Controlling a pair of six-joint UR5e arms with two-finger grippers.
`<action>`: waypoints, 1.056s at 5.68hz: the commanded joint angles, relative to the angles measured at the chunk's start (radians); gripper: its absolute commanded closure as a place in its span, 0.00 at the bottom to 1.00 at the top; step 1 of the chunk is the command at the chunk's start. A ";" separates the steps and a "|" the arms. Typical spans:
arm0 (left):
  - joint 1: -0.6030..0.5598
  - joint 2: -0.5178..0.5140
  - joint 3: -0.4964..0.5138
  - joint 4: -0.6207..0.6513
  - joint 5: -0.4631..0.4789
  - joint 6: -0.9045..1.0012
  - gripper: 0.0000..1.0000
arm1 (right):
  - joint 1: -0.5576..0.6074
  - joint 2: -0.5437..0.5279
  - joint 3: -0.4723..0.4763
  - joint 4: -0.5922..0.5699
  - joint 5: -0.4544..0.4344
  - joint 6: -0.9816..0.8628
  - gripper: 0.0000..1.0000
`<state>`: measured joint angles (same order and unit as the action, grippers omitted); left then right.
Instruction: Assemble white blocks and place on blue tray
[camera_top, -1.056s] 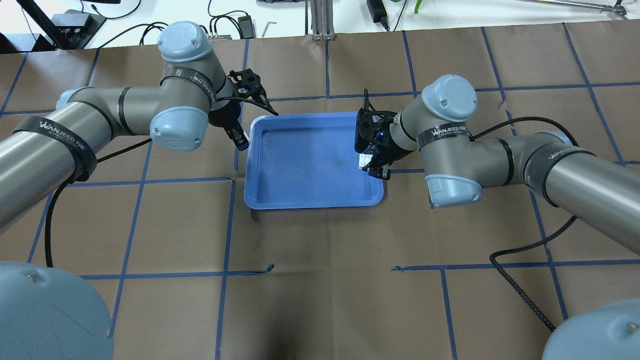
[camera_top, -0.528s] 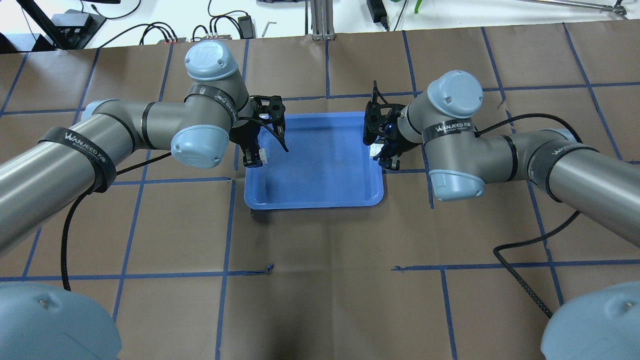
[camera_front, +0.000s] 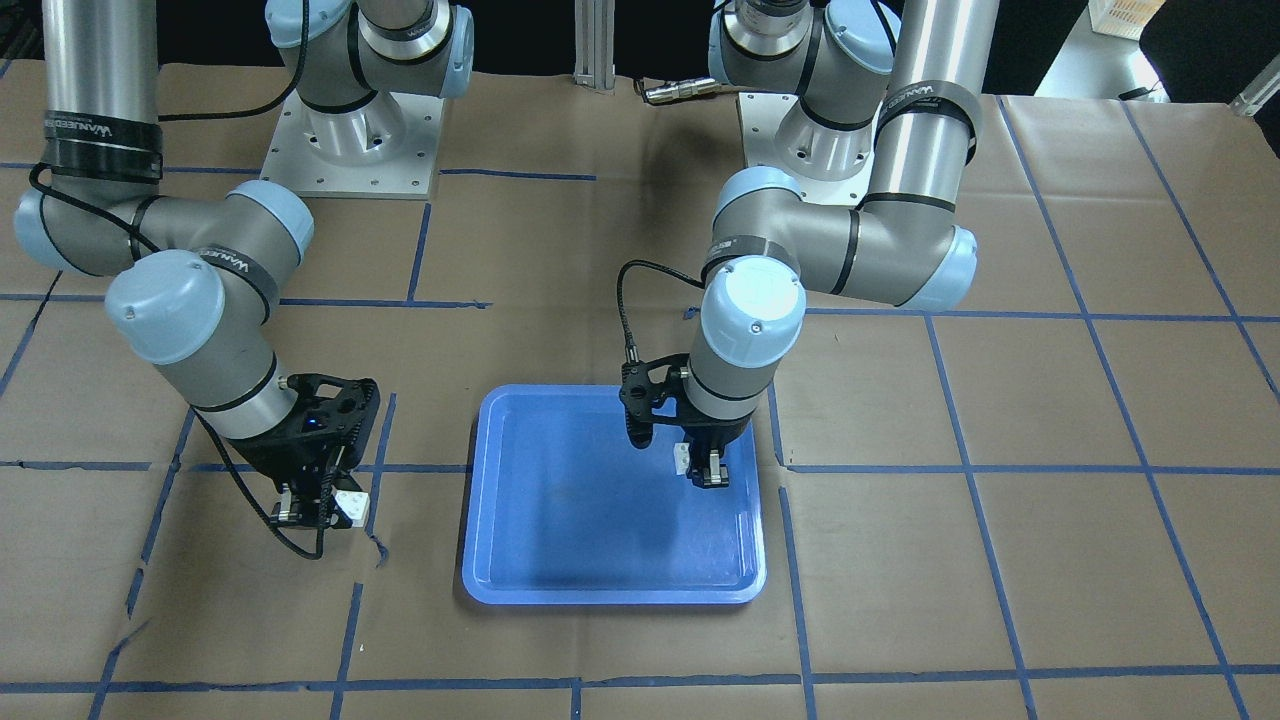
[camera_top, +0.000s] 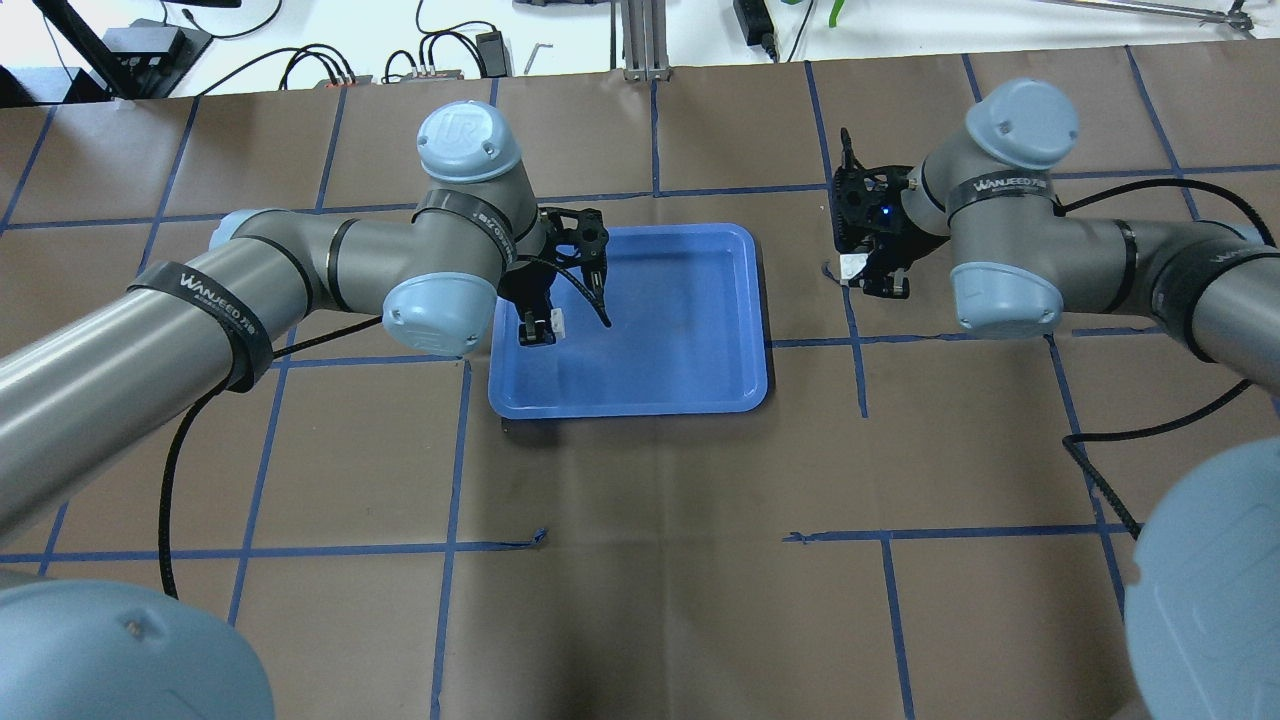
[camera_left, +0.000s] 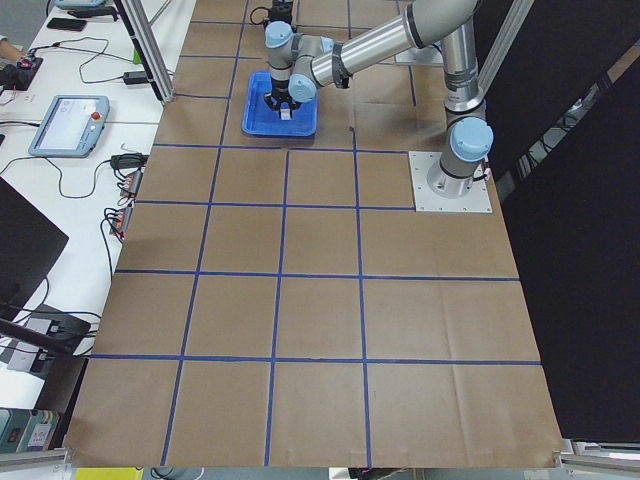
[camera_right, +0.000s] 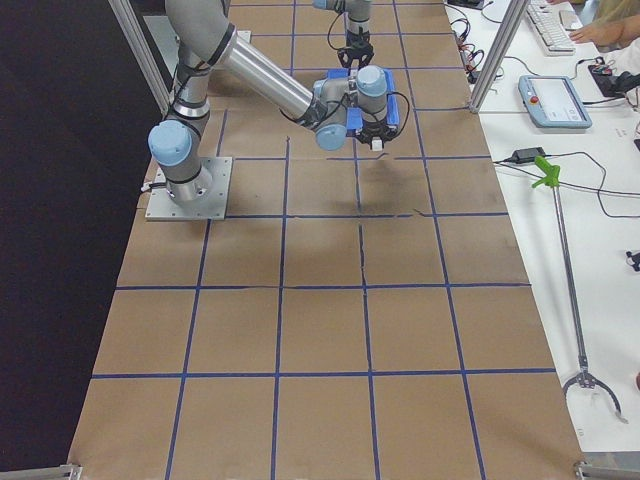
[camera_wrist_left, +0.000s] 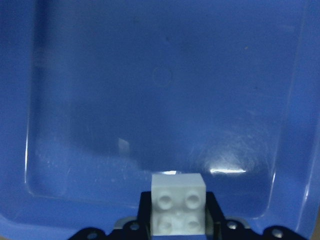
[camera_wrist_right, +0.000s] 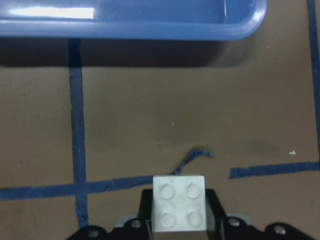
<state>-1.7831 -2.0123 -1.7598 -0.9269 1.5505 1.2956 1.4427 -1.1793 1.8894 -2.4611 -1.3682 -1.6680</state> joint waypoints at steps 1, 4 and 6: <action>-0.056 -0.054 0.000 0.078 -0.001 -0.062 0.99 | -0.028 0.009 0.002 0.005 0.001 -0.056 0.84; -0.061 -0.088 -0.001 0.134 -0.003 -0.064 0.01 | -0.028 0.009 0.003 0.007 0.005 -0.056 0.84; -0.055 -0.059 0.019 0.115 0.005 -0.065 0.01 | -0.027 0.003 0.005 0.008 0.006 -0.044 0.84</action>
<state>-1.8420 -2.0891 -1.7504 -0.8040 1.5517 1.2320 1.4146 -1.1731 1.8935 -2.4539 -1.3633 -1.7182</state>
